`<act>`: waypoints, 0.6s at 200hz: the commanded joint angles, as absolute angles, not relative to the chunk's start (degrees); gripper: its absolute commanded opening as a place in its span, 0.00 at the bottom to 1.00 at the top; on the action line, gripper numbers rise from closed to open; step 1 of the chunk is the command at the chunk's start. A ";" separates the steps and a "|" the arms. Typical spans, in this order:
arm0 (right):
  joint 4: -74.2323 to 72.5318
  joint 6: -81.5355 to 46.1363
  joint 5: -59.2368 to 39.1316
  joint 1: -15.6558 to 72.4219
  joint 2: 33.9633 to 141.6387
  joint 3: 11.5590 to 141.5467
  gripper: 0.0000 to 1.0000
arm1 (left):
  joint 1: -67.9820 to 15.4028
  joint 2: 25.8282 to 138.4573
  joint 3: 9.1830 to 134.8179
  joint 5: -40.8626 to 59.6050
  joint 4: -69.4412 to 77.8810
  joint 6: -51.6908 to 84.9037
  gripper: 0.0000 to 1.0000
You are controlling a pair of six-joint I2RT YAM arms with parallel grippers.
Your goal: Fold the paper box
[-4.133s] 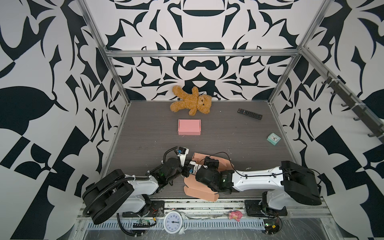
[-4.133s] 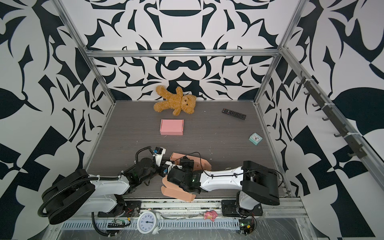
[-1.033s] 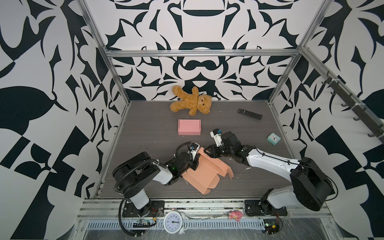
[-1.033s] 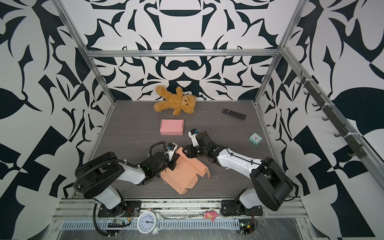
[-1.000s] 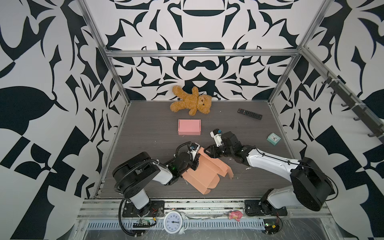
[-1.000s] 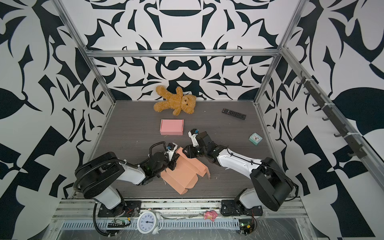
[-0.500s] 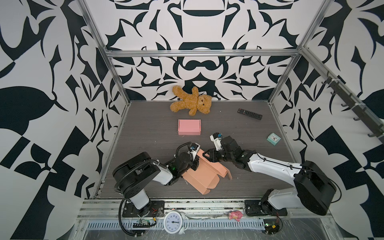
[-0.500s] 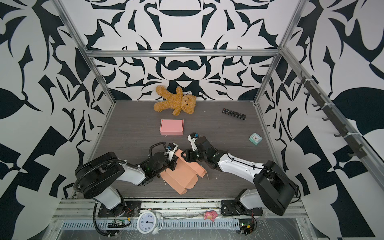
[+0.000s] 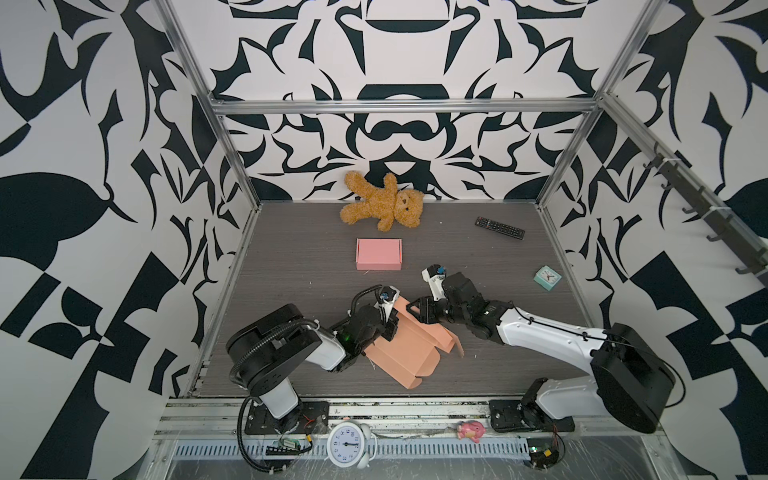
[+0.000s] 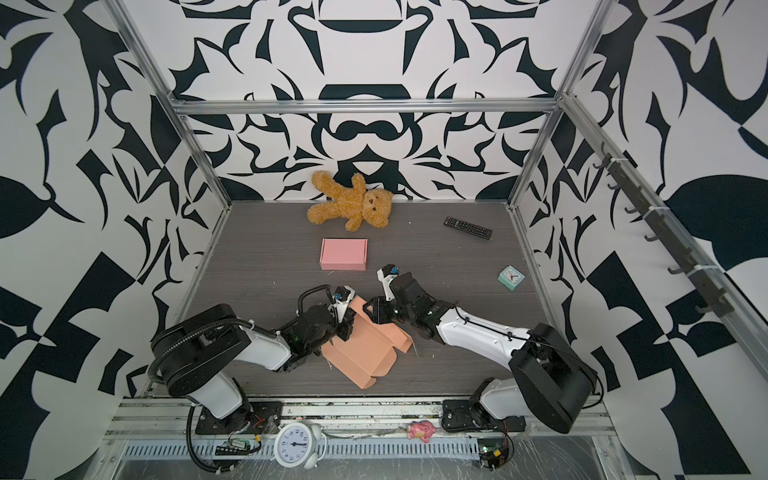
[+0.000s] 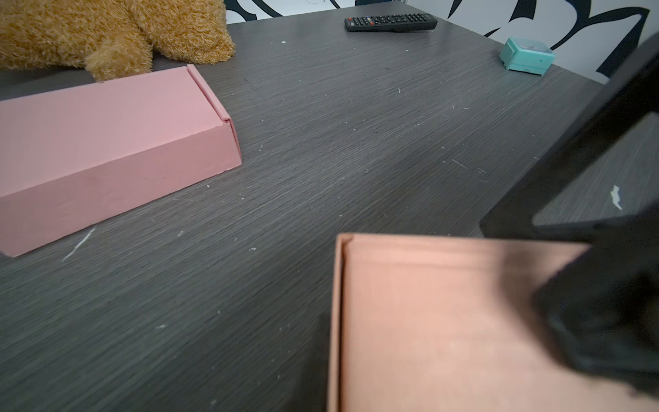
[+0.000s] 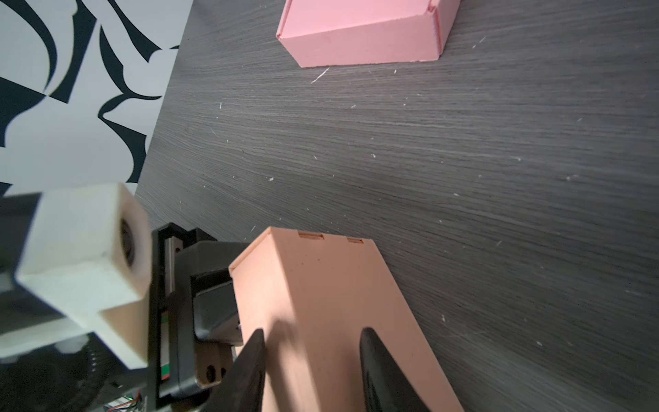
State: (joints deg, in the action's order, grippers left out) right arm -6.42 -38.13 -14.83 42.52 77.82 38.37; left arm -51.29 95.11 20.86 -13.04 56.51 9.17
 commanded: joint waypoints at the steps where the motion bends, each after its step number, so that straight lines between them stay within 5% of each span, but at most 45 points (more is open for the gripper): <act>1: -8.71 -42.11 -17.94 42.89 77.30 36.70 0.44 | -51.42 96.02 21.97 -13.89 58.53 10.35 0.10; 120: -5.34 -39.50 -13.32 42.89 76.35 36.38 0.44 | -51.68 102.59 22.33 -16.35 63.14 9.17 0.20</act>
State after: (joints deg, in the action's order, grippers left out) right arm -7.81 -40.58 -14.79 42.52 76.95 36.29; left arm -51.57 100.40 20.99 -14.63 59.83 9.56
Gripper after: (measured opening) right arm 0.443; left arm 0.204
